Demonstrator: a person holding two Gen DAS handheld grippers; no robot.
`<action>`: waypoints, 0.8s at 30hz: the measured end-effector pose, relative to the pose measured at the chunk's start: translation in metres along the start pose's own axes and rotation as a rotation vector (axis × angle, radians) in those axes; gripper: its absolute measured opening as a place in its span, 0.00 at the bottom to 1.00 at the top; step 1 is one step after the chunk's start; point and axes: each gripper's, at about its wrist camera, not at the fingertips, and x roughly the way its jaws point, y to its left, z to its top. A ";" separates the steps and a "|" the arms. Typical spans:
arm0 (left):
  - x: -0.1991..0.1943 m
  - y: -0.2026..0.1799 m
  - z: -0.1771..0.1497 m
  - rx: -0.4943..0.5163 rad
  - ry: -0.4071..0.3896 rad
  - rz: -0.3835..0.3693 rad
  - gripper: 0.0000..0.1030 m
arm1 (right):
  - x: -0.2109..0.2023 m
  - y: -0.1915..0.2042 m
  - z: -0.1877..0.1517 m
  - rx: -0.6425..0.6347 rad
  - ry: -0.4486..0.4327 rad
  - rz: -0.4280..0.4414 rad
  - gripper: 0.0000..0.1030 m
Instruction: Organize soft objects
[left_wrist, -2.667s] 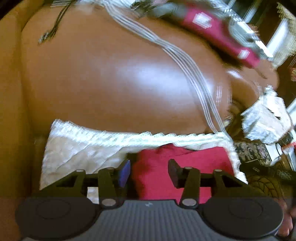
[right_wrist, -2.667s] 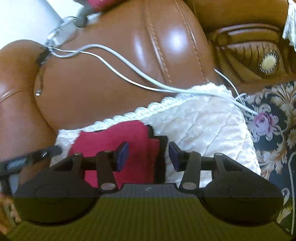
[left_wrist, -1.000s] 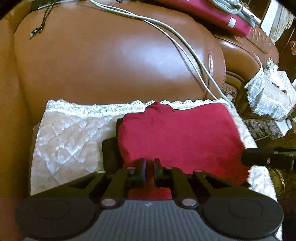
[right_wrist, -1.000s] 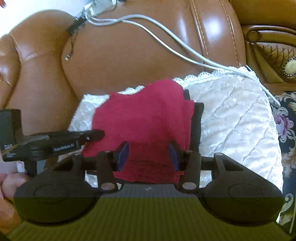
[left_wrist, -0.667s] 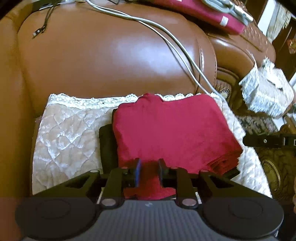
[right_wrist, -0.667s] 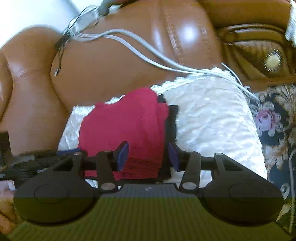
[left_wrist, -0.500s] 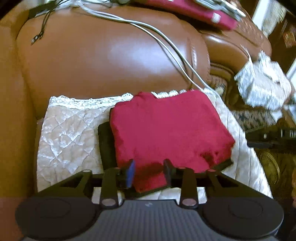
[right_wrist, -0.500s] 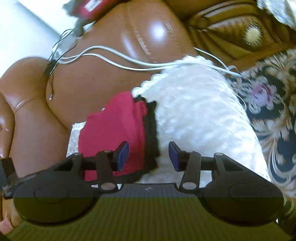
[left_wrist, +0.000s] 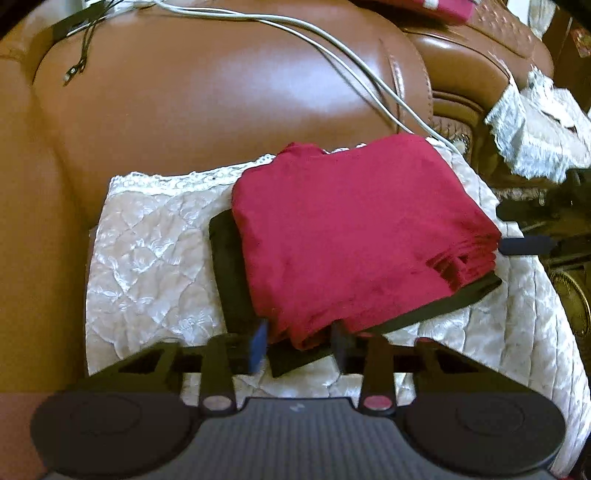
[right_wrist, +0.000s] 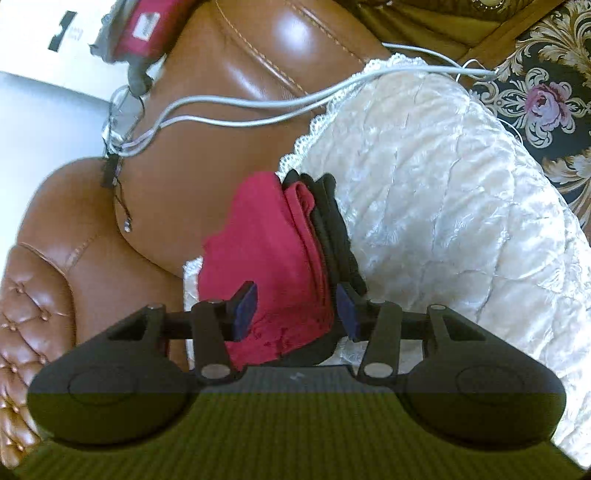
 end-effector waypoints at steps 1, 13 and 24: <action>0.000 0.001 -0.001 -0.001 -0.002 -0.004 0.30 | 0.001 0.001 -0.001 -0.001 0.006 -0.006 0.53; -0.001 0.006 -0.004 -0.028 -0.028 0.001 0.20 | 0.005 0.023 -0.028 -0.256 0.003 -0.187 0.47; 0.002 0.021 -0.010 -0.028 -0.032 0.041 0.12 | 0.027 0.024 -0.033 -0.295 0.031 -0.256 0.26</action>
